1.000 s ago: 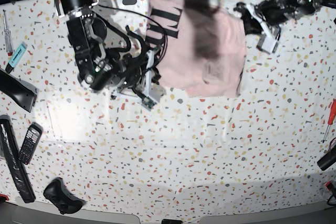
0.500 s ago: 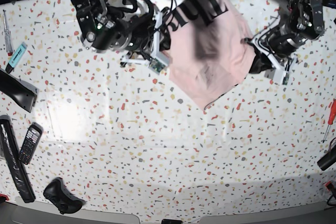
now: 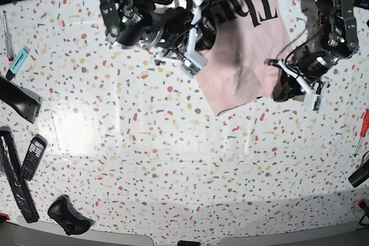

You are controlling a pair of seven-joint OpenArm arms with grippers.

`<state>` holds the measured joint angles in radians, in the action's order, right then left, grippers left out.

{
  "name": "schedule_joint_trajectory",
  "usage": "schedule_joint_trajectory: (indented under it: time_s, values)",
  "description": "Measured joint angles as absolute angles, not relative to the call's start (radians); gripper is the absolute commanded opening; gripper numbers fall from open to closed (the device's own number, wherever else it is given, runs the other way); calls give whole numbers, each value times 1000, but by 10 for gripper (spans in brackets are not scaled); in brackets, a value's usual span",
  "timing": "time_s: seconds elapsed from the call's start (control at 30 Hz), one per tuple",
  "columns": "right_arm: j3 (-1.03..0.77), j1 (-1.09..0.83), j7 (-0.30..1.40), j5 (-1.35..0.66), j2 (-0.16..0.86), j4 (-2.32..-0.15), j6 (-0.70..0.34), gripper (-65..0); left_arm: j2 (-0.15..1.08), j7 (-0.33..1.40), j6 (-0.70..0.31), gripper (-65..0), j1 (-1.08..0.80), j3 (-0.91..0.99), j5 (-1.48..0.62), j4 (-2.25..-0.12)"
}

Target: Fold the T-shirt properly

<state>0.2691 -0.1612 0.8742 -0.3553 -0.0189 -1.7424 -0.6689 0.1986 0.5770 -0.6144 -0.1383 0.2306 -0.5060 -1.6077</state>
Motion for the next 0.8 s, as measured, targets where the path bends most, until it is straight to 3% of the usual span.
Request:
schedule_joint_trajectory:
  time_s: [0.17,0.3,0.47,0.8]
  values:
    - [131,-156,953,-338,-14,-1901,-676,-650,274,662,-609,-650,-183,237,-617,-1653]
    - [-4,-200,982,-413,47,-2009,-675,-650,324,662,-610,-650,-274,245,-649,-1758]
    - [-187,-352,1010,-411,106,-2115,-676,-650,318,666,-610,-650,-439,316,-649,-1850]
    - [-424,-671,1131,-567,108,-2193,-680,-650,263,744,-614,-650,-724,566,-724,-1957]
